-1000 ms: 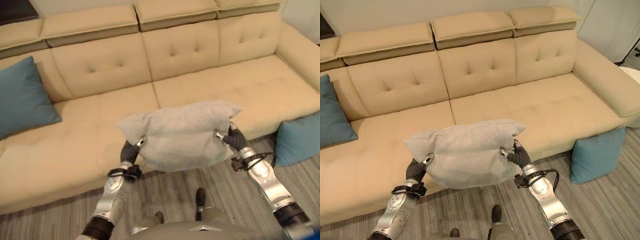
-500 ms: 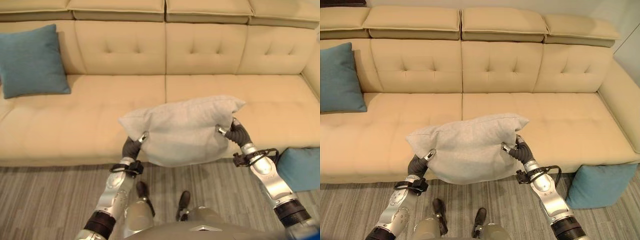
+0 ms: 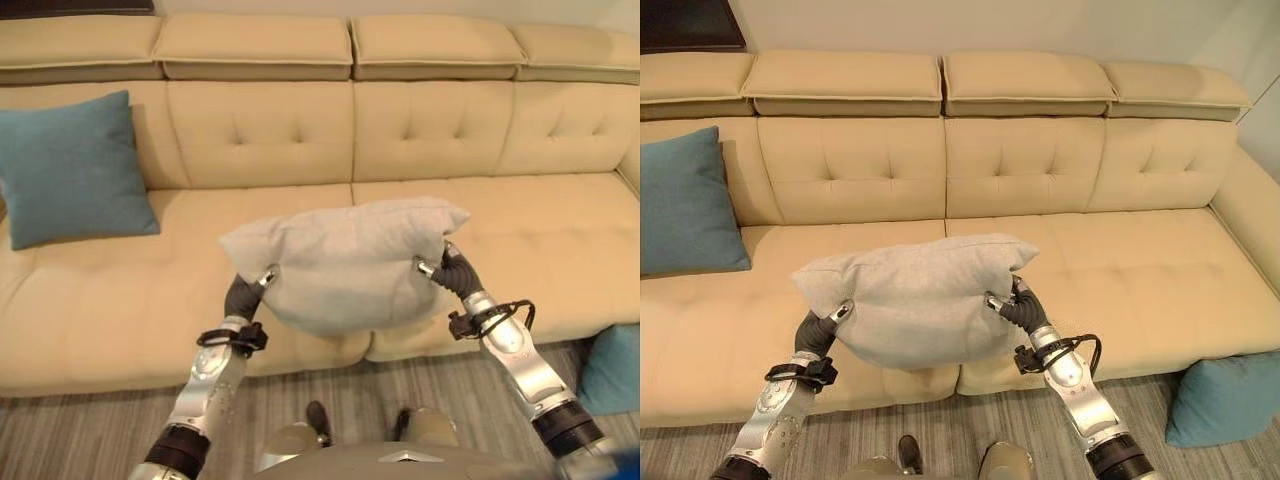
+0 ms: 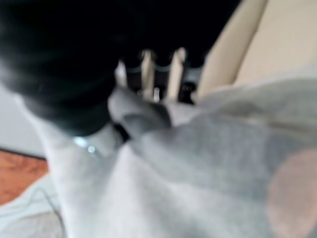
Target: Pick up all the scattered cushions and arrange them neatly on the sofa.
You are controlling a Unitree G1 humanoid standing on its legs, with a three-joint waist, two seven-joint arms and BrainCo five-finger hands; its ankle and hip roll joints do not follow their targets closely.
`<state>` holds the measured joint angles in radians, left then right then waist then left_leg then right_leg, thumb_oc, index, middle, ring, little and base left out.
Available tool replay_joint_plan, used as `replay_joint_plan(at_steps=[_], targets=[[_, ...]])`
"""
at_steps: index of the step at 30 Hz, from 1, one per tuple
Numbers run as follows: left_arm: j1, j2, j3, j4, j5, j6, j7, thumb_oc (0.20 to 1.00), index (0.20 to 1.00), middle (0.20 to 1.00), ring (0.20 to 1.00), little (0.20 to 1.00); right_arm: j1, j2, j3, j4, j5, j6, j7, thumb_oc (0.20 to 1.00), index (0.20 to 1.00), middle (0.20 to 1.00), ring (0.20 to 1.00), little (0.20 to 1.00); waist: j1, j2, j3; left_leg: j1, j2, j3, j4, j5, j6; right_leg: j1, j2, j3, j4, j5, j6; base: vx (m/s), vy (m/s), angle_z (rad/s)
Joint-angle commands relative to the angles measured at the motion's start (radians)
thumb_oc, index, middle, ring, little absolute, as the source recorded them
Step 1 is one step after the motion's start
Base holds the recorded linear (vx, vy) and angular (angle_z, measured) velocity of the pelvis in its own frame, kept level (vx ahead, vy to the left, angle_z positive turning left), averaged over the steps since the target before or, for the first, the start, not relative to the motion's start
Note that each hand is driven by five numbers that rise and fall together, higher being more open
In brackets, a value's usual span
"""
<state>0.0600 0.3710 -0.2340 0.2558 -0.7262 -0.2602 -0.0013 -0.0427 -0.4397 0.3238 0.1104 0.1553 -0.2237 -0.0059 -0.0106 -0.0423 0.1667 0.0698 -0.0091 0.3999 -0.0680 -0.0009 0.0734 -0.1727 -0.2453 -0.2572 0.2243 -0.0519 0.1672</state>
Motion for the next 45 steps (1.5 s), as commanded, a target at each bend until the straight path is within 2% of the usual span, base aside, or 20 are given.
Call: replay_joint_plan(at_steps=[1, 3, 7, 10, 12, 14, 17, 19, 25, 26, 29, 30, 31, 33, 38, 39, 45], targets=[[-0.069, -0.061, -0.107, -0.174, 0.025, -0.069, -0.101, 0.200, 0.200, 0.200, 0.200, 0.200, -0.108, 0.045, 0.034, -0.081, 0.000, -0.084, 0.019, 0.200, 0.200, 0.200, 0.200, 0.200, -0.006, -0.001, -0.052, -0.007, 0.041, -0.083, 0.073, -0.037, -0.084, 0.084, 0.056, 0.020, -0.076, 0.096, 0.001, 0.13, -0.126, 0.07], [-0.058, -0.066, -0.099, -0.176, 0.028, -0.069, -0.107, 0.200, 0.200, 0.200, 0.200, 0.200, -0.094, 0.036, 0.025, -0.092, -0.004, -0.084, 0.022, 0.200, 0.200, 0.200, 0.200, 0.200, -0.011, -0.010, -0.063, 0.007, 0.048, -0.101, 0.087, -0.048, -0.099, 0.119, 0.082, 0.046, -0.124, 0.089, -0.003, 0.22, -0.216, 0.30], [-0.054, -0.072, -0.100, -0.179, 0.023, -0.067, -0.110, 0.200, 0.200, 0.200, 0.200, 0.200, -0.080, 0.017, 0.017, -0.100, 0.006, -0.081, 0.032, 0.200, 0.200, 0.200, 0.200, 0.200, -0.012, -0.020, -0.066, -0.019, 0.075, -0.126, 0.158, -0.060, -0.135, 0.163, 0.107, 0.009, -0.154, 0.062, -0.026, 0.11, -0.202, 0.15], [-0.064, -0.074, -0.114, -0.177, 0.021, -0.072, -0.112, 0.200, 0.200, 0.200, 0.200, 0.200, -0.074, 0.005, 0.009, -0.106, 0.024, -0.087, 0.033, 0.200, 0.200, 0.200, 0.200, 0.200, -0.023, -0.030, -0.058, -0.058, 0.102, -0.117, 0.236, -0.064, -0.155, 0.182, 0.113, -0.021, -0.166, 0.050, -0.045, 0.02, -0.146, 0.41], [-0.084, -0.079, -0.126, -0.174, 0.014, -0.074, -0.110, 0.200, 0.200, 0.200, 0.200, 0.200, -0.068, -0.010, -0.001, -0.114, 0.040, -0.087, 0.032, 0.200, 0.200, 0.200, 0.200, 0.200, -0.024, -0.045, -0.045, -0.103, 0.130, -0.124, 0.316, -0.035, -0.179, 0.209, 0.123, -0.048, -0.185, 0.039, -0.067, 0.04, -0.144, 0.44], [-0.091, -0.077, -0.128, -0.175, 0.013, -0.075, -0.107, 0.200, 0.200, 0.200, 0.200, 0.200, -0.065, -0.012, -0.002, -0.118, 0.043, -0.088, 0.028, 0.200, 0.200, 0.200, 0.200, 0.200, -0.025, -0.047, -0.042, -0.116, 0.131, -0.129, 0.313, -0.027, -0.181, 0.219, 0.126, -0.056, -0.194, 0.037, -0.069, 0.05, -0.074, 0.36], [-0.103, -0.073, -0.134, -0.168, 0.019, -0.069, -0.106, 0.200, 0.200, 0.200, 0.200, 0.200, -0.062, -0.012, -0.005, -0.114, 0.040, -0.092, 0.021, 0.200, 0.200, 0.200, 0.200, 0.200, -0.021, -0.046, -0.045, -0.157, 0.147, -0.106, 0.190, 0.042, -0.177, 0.241, 0.141, -0.073, -0.219, 0.034, -0.062, 0.09, 0.010, 0.32], [-0.100, -0.073, -0.130, -0.166, 0.024, -0.067, -0.101, 0.200, 0.200, 0.200, 0.200, 0.200, -0.063, -0.003, -0.006, -0.106, 0.040, -0.094, 0.019, 0.200, 0.200, 0.200, 0.200, 0.200, -0.006, -0.045, -0.042, -0.189, 0.144, -0.147, 0.144, 0.085, -0.184, 0.252, 0.153, -0.057, -0.215, 0.018, -0.060, 0.16, 0.077, 0.25], [-0.071, -0.072, -0.129, -0.176, 0.021, -0.062, -0.104, 0.200, 0.200, 0.200, 0.200, 0.200, -0.057, 0.019, -0.007, -0.108, 0.032, -0.095, 0.019, 0.200, 0.200, 0.200, 0.200, 0.200, -0.006, -0.037, -0.056, -0.127, 0.110, -0.130, 0.107, 0.051, -0.154, 0.246, 0.124, -0.036, -0.144, 0.006, -0.039, 0.12, 0.157, -0.26], [-0.066, -0.067, -0.124, -0.181, 0.018, -0.063, -0.102, 0.200, 0.200, 0.200, 0.200, 0.200, -0.069, 0.032, 0.002, -0.100, 0.024, -0.092, 0.017, 0.200, 0.200, 0.200, 0.200, 0.200, 0.002, -0.029, -0.057, -0.105, 0.094, -0.118, 0.106, 0.022, -0.128, 0.222, 0.089, -0.033, -0.076, 0.006, -0.017, 0.13, 0.323, -0.22], [-0.055, -0.059, -0.114, -0.185, 0.022, -0.068, -0.097, 0.200, 0.200, 0.200, 0.200, 0.200, -0.085, 0.044, 0.012, -0.088, 0.009, -0.090, 0.016, 0.200, 0.200, 0.200, 0.200, 0.200, 0.012, -0.023, -0.050, -0.075, 0.071, -0.090, 0.108, -0.008, -0.097, 0.165, 0.036, -0.025, 0.038, 0.060, 0.020, 0.09, 0.255, -0.43], [-0.051, -0.056, -0.113, -0.189, 0.022, -0.070, -0.096, 0.200, 0.200, 0.200, 0.200, 0.200, -0.086, 0.047, 0.012, -0.089, 0.009, -0.092, 0.017, 0.200, 0.200, 0.200, 0.200, 0.200, 0.011, -0.020, -0.049, -0.064, 0.065, -0.088, 0.103, -0.014, -0.089, 0.155, 0.028, -0.019, 0.066, 0.071, 0.023, 0.10, 0.246, -0.30], [-0.054, -0.049, -0.111, -0.184, 0.027, -0.071, -0.093, 0.200, 0.200, 0.200, 0.200, 0.200, -0.090, 0.053, 0.011, -0.090, 0.000, -0.091, 0.011, 0.200, 0.200, 0.200, 0.200, 0.200, 0.001, -0.010, -0.043, -0.049, 0.058, -0.093, 0.100, -0.022, -0.075, 0.119, 0.028, 0.013, 0.134, 0.082, 0.026, 0.10, 0.214, -0.24], [-0.055, -0.045, -0.106, -0.186, 0.036, -0.074, -0.090, 0.200, 0.200, 0.200, 0.200, 0.200, -0.087, 0.055, 0.011, -0.092, 0.001, -0.090, 0.013, 0.200, 0.200, 0.200, 0.200, 0.200, -0.003, -0.005, -0.048, -0.034, 0.047, -0.095, 0.087, -0.030, -0.072, 0.110, 0.022, 0.020, 0.114, 0.080, 0.017, 0.10, 0.121, -0.04], [-0.077, -0.038, -0.088, -0.195, 0.040, -0.075, -0.094, 0.200, 0.200, 0.200, 0.200, 0.200, -0.104, 0.047, 0.008, -0.095, -0.011, -0.086, 0.013, 0.200, 0.200, 0.200, 0.200, 0.200, -0.009, 0.001, -0.053, -0.015, 0.040, -0.115, 0.068, -0.041, -0.085, 0.101, 0.018, 0.039, -0.032, 0.086, 0.009, 0.09, -0.018, -0.02], [-0.079, -0.038, -0.083, -0.198, 0.043, -0.078, -0.092, 0.200, 0.200, 0.200, 0.200, 0.200, -0.108, 0.051, 0.010, -0.096, -0.009, -0.087, 0.012, 0.200, 0.200, 0.200, 0.200, 0.200, -0.006, -0.002, -0.054, -0.012, 0.039, -0.113, 0.073, -0.044, -0.085, 0.104, 0.010, 0.035, -0.036, 0.104, 0.017, 0.10, -0.055, 0.01], [-0.166, -0.039, -0.085, -0.217, 0.075, -0.089, -0.056, 0.200, 0.200, 0.200, 0.200, 0.200, -0.205, 0.033, 0.034, -0.126, -0.018, -0.073, 0.016, 0.200, 0.200, 0.200, 0.200, 0.200, 0.002, -0.008, -0.074, -0.009, 0.046, -0.123, 0.062, -0.037, -0.106, 0.166, 0.037, -0.001, -0.128, 0.072, 0.006, 0.10, -0.075, 0.11]])
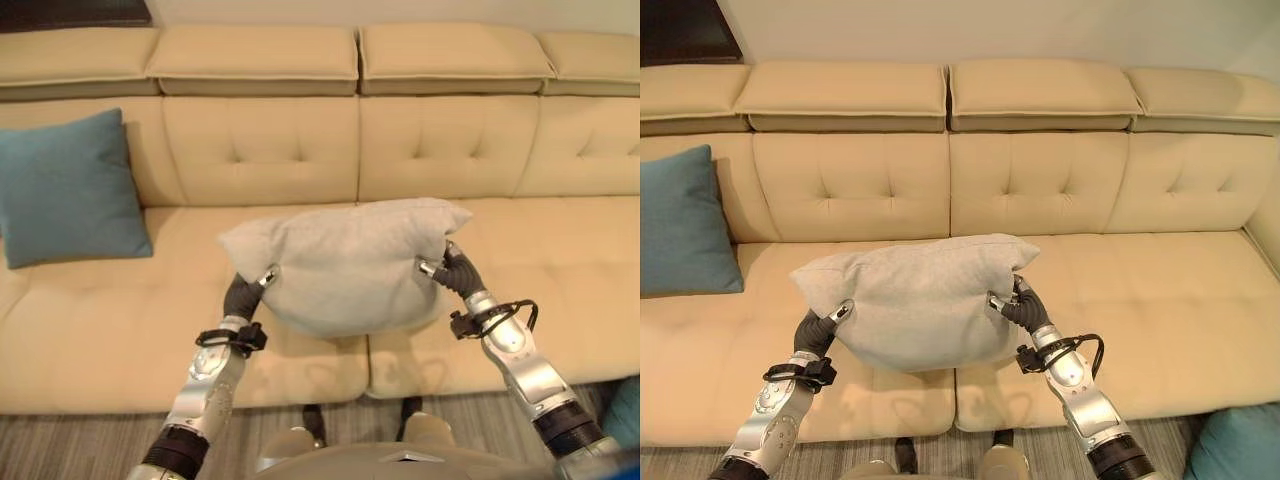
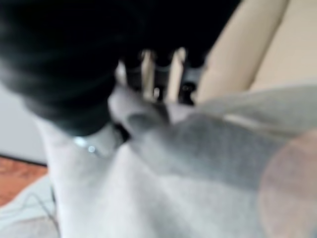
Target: Pick up all the scattered cushions and arrange them neatly on the sofa.
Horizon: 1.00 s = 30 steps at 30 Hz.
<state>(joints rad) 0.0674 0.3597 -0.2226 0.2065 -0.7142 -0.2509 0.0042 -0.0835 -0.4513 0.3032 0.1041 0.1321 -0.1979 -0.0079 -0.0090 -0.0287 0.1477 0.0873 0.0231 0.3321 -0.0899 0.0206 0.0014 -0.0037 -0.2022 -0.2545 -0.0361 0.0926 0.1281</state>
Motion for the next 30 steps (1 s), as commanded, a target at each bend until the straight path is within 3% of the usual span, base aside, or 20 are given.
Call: replay_joint_plan(at_steps=[1, 6, 9, 14, 17, 18, 30], targets=[[-0.201, -0.030, -0.102, -0.166, 0.063, -0.099, -0.052, 0.200, 0.200, 0.200, 0.200, 0.200, -0.198, 0.043, 0.065, -0.121, 0.006, -0.094, 0.015, 0.200, 0.200, 0.200, 0.200, 0.200, 0.002, -0.023, -0.055, -0.030, 0.017, -0.059, 0.084, -0.056, -0.038, 0.001, -0.002, -0.013, 0.123, -0.076, 0.042, 0.05, -0.083, 0.15], [-0.403, -0.041, -0.138, -0.122, 0.043, -0.113, 0.034, 0.200, 0.200, 0.200, 0.200, 0.200, -0.401, 0.067, 0.131, -0.076, 0.047, -0.079, -0.028, 0.200, 0.200, 0.200, 0.200, 0.200, 0.010, -0.023, -0.023, -0.078, 0.035, -0.074, 0.074, -0.022, -0.058, -0.010, 0.018, -0.045, 0.086, -0.079, 0.028, -0.06, -0.083, 0.11], [-0.548, -0.004, -0.150, -0.083, 0.057, -0.123, 0.080, 0.200, 0.200, 0.200, 0.200, 0.200, -0.538, 0.049, 0.161, -0.029, 0.053, -0.069, -0.058, 0.200, 0.200, 0.200, 0.200, 0.200, 0.019, -0.023, 0.006, -0.130, 0.045, -0.082, 0.075, -0.002, -0.065, -0.049, 0.028, -0.055, 0.076, -0.068, 0.023, -0.13, -0.067, 0.12], [-0.891, 0.063, -0.204, 0.078, 0.050, -0.143, 0.154, 0.200, 0.200, 0.200, 0.200, 0.200, -0.856, 0.018, 0.220, 0.131, 0.082, -0.070, -0.128, 0.200, 0.200, 0.200, 0.200, 0.200, 0.032, -0.011, 0.057, -0.295, 0.051, -0.113, 0.094, 0.039, -0.074, -0.208, 0.032, -0.049, 0.090, -0.038, 0.021, -0.18, -0.024, 0.10], [-0.990, 0.099, -0.228, 0.141, 0.079, -0.143, 0.165, 0.200, 0.200, 0.200, 0.200, 0.200, -0.938, 0.003, 0.243, 0.171, 0.075, -0.070, -0.144, 0.200, 0.200, 0.200, 0.200, 0.200, 0.032, -0.004, 0.060, -0.343, 0.050, -0.119, 0.104, 0.048, -0.076, -0.260, 0.027, -0.041, 0.103, -0.028, 0.020, -0.08, 0.029, 0.04], [-1.094, 0.101, -0.256, 0.229, 0.059, -0.143, 0.168, 0.200, 0.200, 0.200, 0.200, 0.200, -1.032, 0.006, 0.265, 0.231, 0.056, -0.066, -0.167, 0.200, 0.200, 0.200, 0.200, 0.200, 0.032, 0.006, 0.067, -0.386, 0.051, -0.122, 0.109, 0.057, -0.077, -0.307, 0.022, -0.032, 0.111, -0.021, 0.020, -0.06, 0.034, 0.05], [-1.256, 0.061, -0.313, 0.371, 0.064, -0.156, 0.173, 0.200, 0.200, 0.200, 0.200, 0.200, -1.146, -0.020, 0.303, 0.401, 0.030, -0.095, -0.221, 0.200, 0.200, 0.200, 0.200, 0.200, 0.025, 0.051, 0.096, -0.498, 0.051, -0.138, 0.075, 0.107, -0.088, -0.457, 0.011, -0.010, 0.137, -0.002, 0.021, -0.01, 0.011, 0.01]])
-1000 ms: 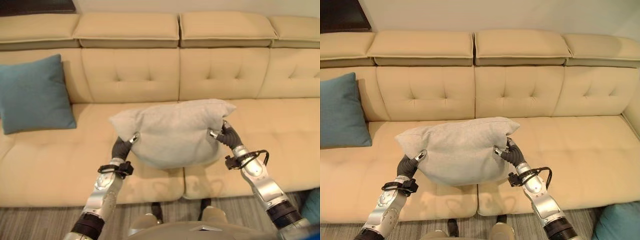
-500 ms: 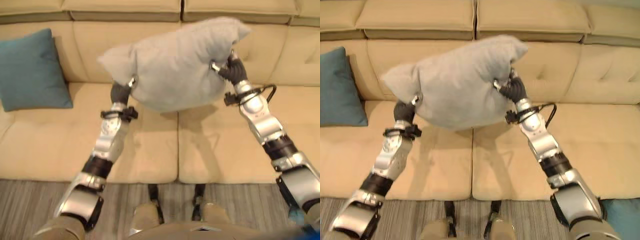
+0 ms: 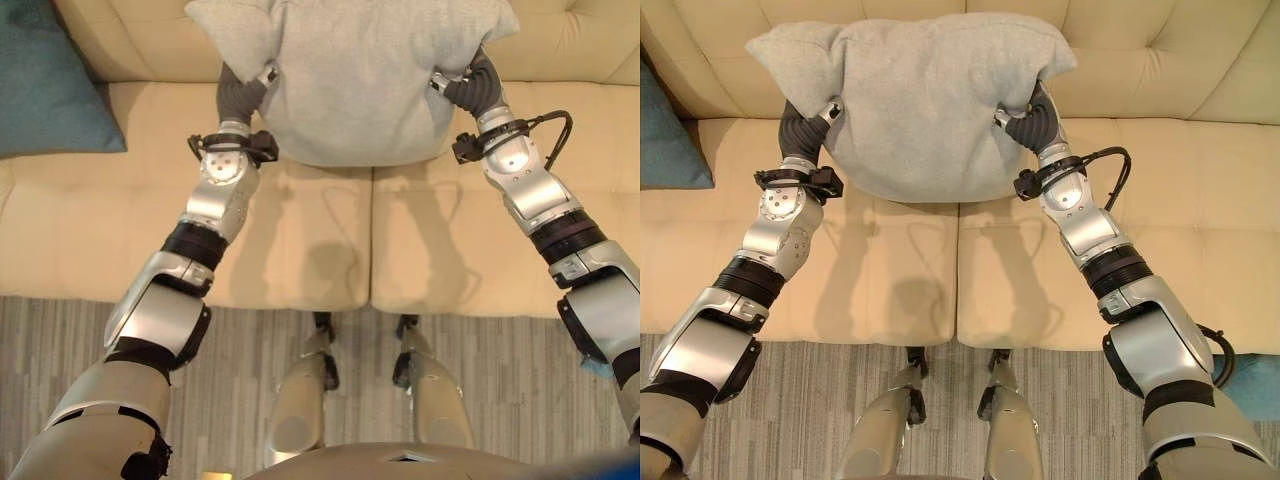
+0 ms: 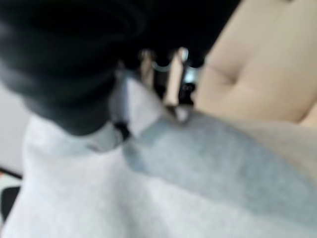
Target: Pick up all the scattered cushions and arrange them neatly on the sofa.
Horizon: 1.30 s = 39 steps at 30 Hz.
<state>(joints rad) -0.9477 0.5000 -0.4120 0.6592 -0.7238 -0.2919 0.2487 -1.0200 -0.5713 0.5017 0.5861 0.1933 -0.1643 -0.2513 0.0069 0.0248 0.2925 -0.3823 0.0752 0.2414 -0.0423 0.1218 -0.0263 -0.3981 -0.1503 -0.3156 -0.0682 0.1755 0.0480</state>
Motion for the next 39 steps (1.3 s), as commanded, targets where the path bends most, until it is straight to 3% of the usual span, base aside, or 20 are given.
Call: replay_joint_plan(at_steps=[1, 7, 8, 9, 10, 12, 16, 17, 18, 19, 24, 31, 34, 39], targets=[[-0.228, -0.097, -0.119, -0.082, 0.065, -0.116, -0.070, 0.200, 0.200, 0.200, 0.200, 0.200, -0.206, 0.098, 0.105, -0.070, -0.020, -0.130, 0.028, 0.200, 0.200, 0.200, 0.200, 0.200, 0.010, 0.001, -0.043, -0.045, 0.000, -0.049, 0.024, 0.009, -0.061, -0.085, -0.042, 0.053, 0.170, -0.081, 0.102, 0.00, 0.000, 0.00], [-0.221, -0.109, -0.108, -0.006, 0.054, -0.116, -0.063, 0.200, 0.200, 0.200, 0.200, 0.200, -0.244, 0.087, 0.136, -0.006, -0.020, -0.125, 0.044, 0.200, 0.200, 0.200, 0.200, 0.200, 0.015, 0.009, -0.034, -0.088, 0.001, -0.045, 0.019, 0.022, -0.067, -0.136, -0.045, 0.057, 0.169, -0.068, 0.104, 0.01, -0.001, -0.01], [-0.230, -0.110, -0.107, 0.017, 0.052, -0.115, -0.057, 0.200, 0.200, 0.200, 0.200, 0.200, -0.258, 0.092, 0.143, 0.012, -0.024, -0.122, 0.041, 0.200, 0.200, 0.200, 0.200, 0.200, 0.016, 0.010, -0.041, -0.080, 0.002, -0.056, 0.013, 0.000, -0.076, -0.134, -0.042, 0.070, 0.169, -0.088, 0.115, 0.00, -0.017, -0.05], [-0.266, -0.117, -0.097, 0.079, 0.033, -0.115, -0.040, 1.000, 1.000, 1.000, 1.000, 1.000, -0.297, 0.112, 0.161, 0.061, -0.020, -0.118, 0.036, 0.332, 0.332, 0.332, 0.332, 0.332, 0.015, 0.006, -0.034, -0.105, 0.002, -0.045, 0.020, 0.023, -0.070, -0.156, -0.046, 0.064, 0.166, -0.060, 0.106, 0.00, -0.018, -0.04], [-0.288, -0.114, -0.095, 0.118, 0.025, -0.109, -0.034, 1.000, 1.000, 1.000, 1.000, 1.000, -0.324, 0.112, 0.178, 0.094, -0.025, -0.109, 0.038, 0.517, 0.517, 0.517, 0.517, 0.517, 0.012, 0.004, -0.034, -0.109, 0.003, -0.045, 0.021, 0.025, -0.072, -0.160, -0.046, 0.065, 0.166, -0.059, 0.106, -0.10, -0.007, 0.00], [-0.344, -0.092, -0.108, 0.184, 0.053, -0.089, -0.012, 1.000, 1.000, 1.000, 1.000, 1.000, -0.372, 0.133, 0.197, 0.159, -0.035, -0.085, 0.017, 1.000, 1.000, 1.000, 1.000, 1.000, 0.011, 0.004, -0.030, -0.112, 0.004, -0.046, 0.020, 0.027, -0.073, -0.162, -0.047, 0.064, 0.165, -0.057, 0.106, 0.03, 0.001, 0.04], [-0.416, -0.066, -0.111, 0.275, 0.040, -0.064, 0.005, 1.000, 1.000, 1.000, 1.000, 1.000, -0.452, 0.193, 0.215, 0.311, -0.082, -0.027, -0.052, 1.000, 1.000, 1.000, 1.000, 1.000, 0.015, 0.008, -0.027, -0.089, 0.004, -0.061, 0.017, 0.002, -0.081, -0.143, -0.044, 0.076, 0.166, -0.077, 0.115, 0.02, 0.006, 0.00], [-0.431, -0.060, -0.110, 0.285, 0.034, -0.065, 0.007, 1.000, 1.000, 1.000, 1.000, 1.000, -0.472, 0.207, 0.216, 0.342, -0.097, -0.019, -0.073, 1.000, 1.000, 1.000, 1.000, 1.000, 0.013, 0.006, -0.015, -0.099, 0.001, -0.050, 0.025, 0.023, -0.073, -0.149, -0.048, 0.067, 0.165, -0.053, 0.103, 0.00, 0.000, 0.00], [-0.431, -0.059, -0.110, 0.285, 0.033, -0.065, 0.007, 1.000, 1.000, 1.000, 1.000, 1.000, -0.472, 0.208, 0.215, 0.342, -0.097, -0.019, -0.073, 1.000, 1.000, 1.000, 1.000, 1.000, 0.014, 0.007, -0.022, -0.087, 0.003, -0.061, 0.019, 0.002, -0.081, -0.140, -0.044, 0.077, 0.165, -0.074, 0.114, 0.00, 0.000, 0.00], [-0.460, -0.042, -0.113, 0.313, 0.016, -0.062, 0.011, 1.000, 1.000, 1.000, 1.000, 1.000, -0.498, 0.237, 0.201, 0.386, -0.121, 0.002, -0.130, 1.000, 1.000, 1.000, 1.000, 1.000, 0.015, 0.010, -0.020, -0.080, 0.001, -0.061, 0.024, -0.001, -0.083, -0.130, -0.045, 0.078, 0.165, -0.076, 0.113, 0.00, 0.000, 0.00], [-0.494, -0.009, -0.118, 0.350, 0.007, -0.049, 0.007, 1.000, 1.000, 1.000, 1.000, 1.000, -0.530, 0.263, 0.166, 0.434, -0.144, 0.027, -0.216, 1.000, 1.000, 1.000, 1.000, 1.000, 0.014, 0.014, -0.019, -0.047, -0.006, -0.052, 0.018, 0.015, -0.074, -0.096, -0.051, 0.064, 0.165, -0.063, 0.101, 0.00, 0.029, 0.00], [-0.422, 0.110, -0.102, 0.316, 0.000, -0.036, -0.047, 1.000, 1.000, 1.000, 1.000, 1.000, -0.499, 0.169, 0.141, 0.400, -0.076, 0.026, -0.191, 1.000, 1.000, 1.000, 1.000, 1.000, 0.012, 0.006, -0.023, 0.049, -0.011, -0.048, 0.003, 0.001, -0.073, -0.007, -0.048, 0.057, 0.160, -0.073, 0.100, 0.02, 0.022, 0.09], [-0.331, 0.183, -0.081, 0.249, -0.008, -0.036, -0.102, 1.000, 1.000, 1.000, 1.000, 1.000, -0.428, 0.081, 0.152, 0.329, -0.084, 0.018, -0.132, 1.000, 1.000, 1.000, 1.000, 1.000, 0.009, -0.004, -0.025, 0.092, -0.010, -0.039, -0.001, -0.007, -0.073, 0.030, -0.043, 0.059, 0.157, -0.078, 0.100, 0.00, 0.006, 0.01], [-0.254, 0.211, -0.052, 0.190, -0.012, -0.041, -0.110, 1.000, 1.000, 1.000, 1.000, 1.000, -0.382, 0.038, 0.142, 0.241, -0.102, 0.021, -0.102, 1.000, 1.000, 1.000, 1.000, 1.000, 0.007, -0.008, -0.025, 0.114, -0.007, -0.028, 0.000, -0.010, -0.073, 0.052, -0.036, 0.060, 0.144, -0.076, 0.099, -0.03, -0.002, -0.04]])
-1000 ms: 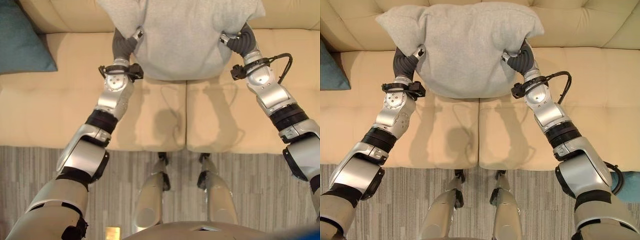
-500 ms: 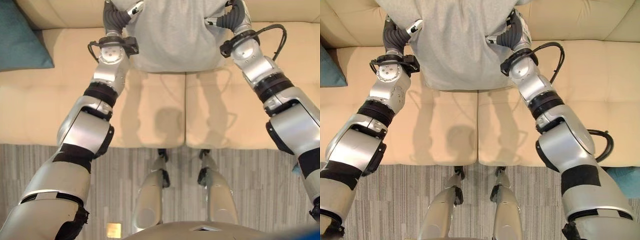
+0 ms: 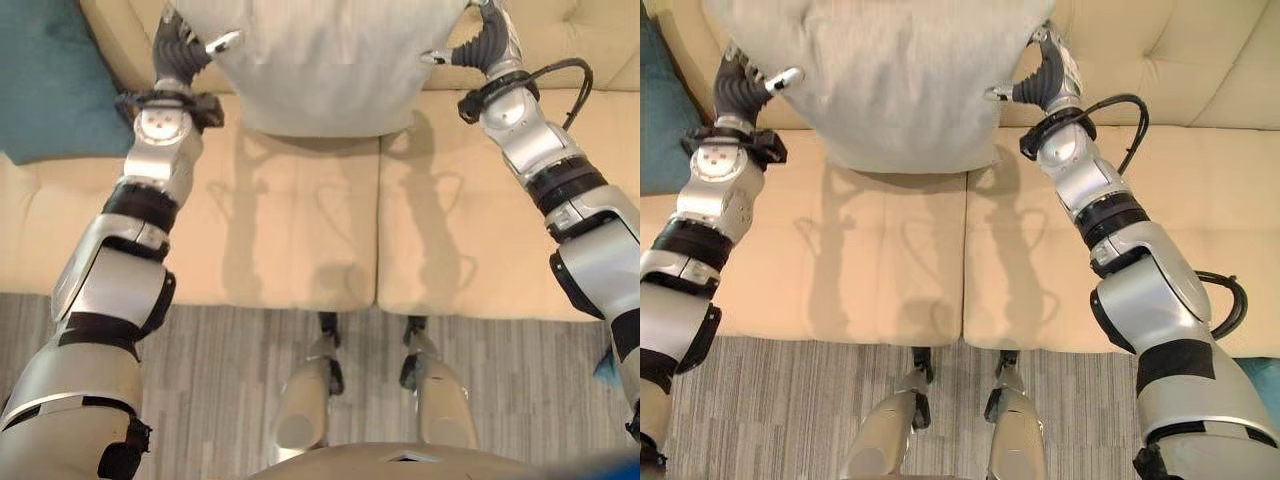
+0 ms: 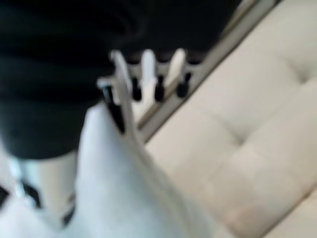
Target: Pick up all the scattered cushions and arrange them neatly on the sofa.
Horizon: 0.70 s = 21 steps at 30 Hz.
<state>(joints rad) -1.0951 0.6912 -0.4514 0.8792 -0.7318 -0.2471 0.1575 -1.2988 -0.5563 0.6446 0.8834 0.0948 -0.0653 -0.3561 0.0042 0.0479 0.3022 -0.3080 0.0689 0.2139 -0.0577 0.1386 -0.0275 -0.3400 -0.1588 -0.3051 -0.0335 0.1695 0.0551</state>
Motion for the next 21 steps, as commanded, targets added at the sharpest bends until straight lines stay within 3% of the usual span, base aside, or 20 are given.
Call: replay_joint_plan(at_steps=[1, 17, 21], targets=[[-0.101, 0.020, -0.009, -0.030, -0.009, -0.085, -0.019, 1.000, 1.000, 1.000, 1.000, 1.000, -0.102, 0.017, 0.001, -0.061, -0.006, -0.076, 0.009, 1.000, 1.000, 1.000, 1.000, 1.000, 0.010, -0.031, -0.035, 0.042, -0.001, 0.000, 0.015, -0.027, -0.072, -0.008, -0.026, 0.051, 0.108, -0.069, 0.092, -0.05, -0.010, -0.03], [-0.041, -0.028, 0.013, -0.068, 0.016, -0.093, -0.020, 1.000, 1.000, 1.000, 1.000, 1.000, -0.061, -0.006, -0.004, -0.103, -0.007, -0.066, 0.058, 1.000, 1.000, 1.000, 1.000, 1.000, 0.002, -0.030, -0.030, 0.039, 0.006, 0.005, 0.006, -0.010, -0.071, -0.028, -0.021, 0.064, 0.114, -0.063, 0.087, -0.02, -0.004, -0.03], [-0.002, -0.024, 0.030, -0.098, 0.047, -0.081, -0.013, 1.000, 1.000, 1.000, 1.000, 1.000, -0.025, -0.033, -0.024, -0.112, 0.002, -0.036, 0.086, 1.000, 1.000, 1.000, 1.000, 1.000, -0.004, -0.031, -0.020, 0.031, 0.003, 0.007, 0.007, -0.011, -0.069, -0.040, -0.022, 0.069, 0.118, -0.060, 0.088, 0.00, 0.000, 0.00]])
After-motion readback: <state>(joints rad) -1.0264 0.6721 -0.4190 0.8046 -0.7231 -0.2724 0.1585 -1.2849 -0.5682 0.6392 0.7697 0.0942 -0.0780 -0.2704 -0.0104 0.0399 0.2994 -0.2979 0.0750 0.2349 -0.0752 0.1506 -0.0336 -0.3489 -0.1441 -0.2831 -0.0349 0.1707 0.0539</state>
